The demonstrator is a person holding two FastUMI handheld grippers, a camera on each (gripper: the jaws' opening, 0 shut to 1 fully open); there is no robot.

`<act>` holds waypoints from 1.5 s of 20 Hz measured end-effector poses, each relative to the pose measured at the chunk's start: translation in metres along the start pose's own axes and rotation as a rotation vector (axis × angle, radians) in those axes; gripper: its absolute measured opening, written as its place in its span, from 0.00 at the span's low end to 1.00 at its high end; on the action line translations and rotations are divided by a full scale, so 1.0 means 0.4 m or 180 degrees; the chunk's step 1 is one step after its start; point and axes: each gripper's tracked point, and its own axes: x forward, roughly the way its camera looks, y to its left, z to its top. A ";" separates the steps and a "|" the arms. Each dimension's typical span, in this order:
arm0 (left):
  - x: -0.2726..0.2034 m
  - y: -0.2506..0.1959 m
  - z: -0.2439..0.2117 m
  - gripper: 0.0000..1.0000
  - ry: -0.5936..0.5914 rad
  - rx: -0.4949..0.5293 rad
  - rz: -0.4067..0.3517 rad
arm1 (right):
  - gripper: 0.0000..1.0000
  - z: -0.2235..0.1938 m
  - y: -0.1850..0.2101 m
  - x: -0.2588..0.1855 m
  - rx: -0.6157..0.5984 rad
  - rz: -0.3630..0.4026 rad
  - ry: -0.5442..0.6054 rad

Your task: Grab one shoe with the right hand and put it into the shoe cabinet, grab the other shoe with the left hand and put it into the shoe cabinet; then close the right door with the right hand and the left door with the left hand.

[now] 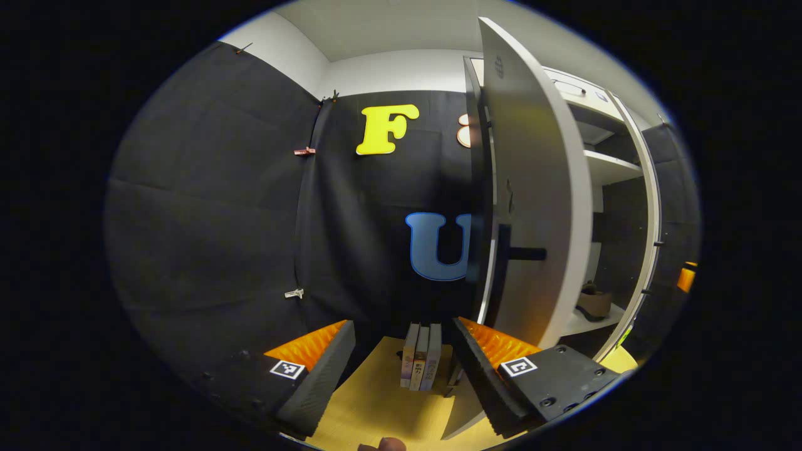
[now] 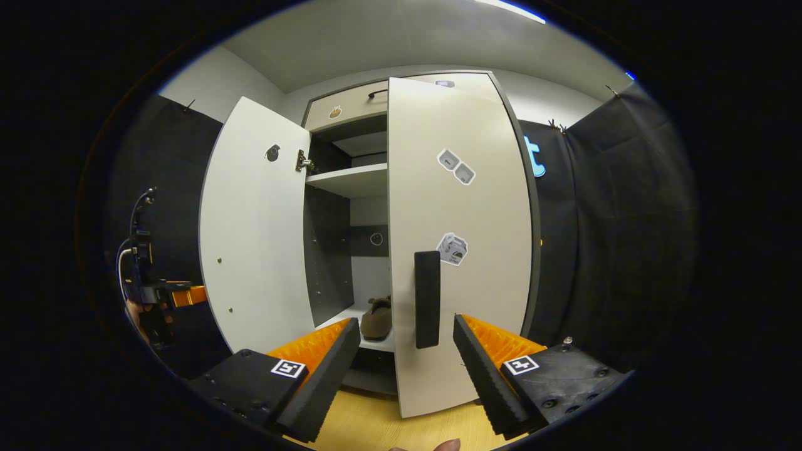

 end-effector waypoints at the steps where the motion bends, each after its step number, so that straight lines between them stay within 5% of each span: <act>1: 0.013 -0.002 -0.007 0.98 0.0037 0.0009 0.0003 | 0.98 -0.001 -0.009 -0.002 0.0005 -0.0034 0.0007; 8: -0.015 -0.032 0.010 0.94 -0.0093 0.0155 0.0143 | 0.99 -0.019 -0.047 -0.024 0.0063 -0.0109 0.0037; 17: -0.057 -0.148 0.002 0.91 -0.0063 0.0090 -0.0076 | 0.99 -0.050 -0.035 -0.027 -0.0039 -0.0008 0.0121; 20: -0.066 -0.180 0.003 0.94 -0.0055 0.0103 -0.0127 | 0.98 -0.026 -0.071 -0.033 -0.0072 -0.0182 0.0050; 30: -0.033 -0.438 0.008 0.91 -0.0032 -0.0037 -0.0741 | 0.98 -0.037 -0.068 -0.042 -0.0034 -0.0065 0.0188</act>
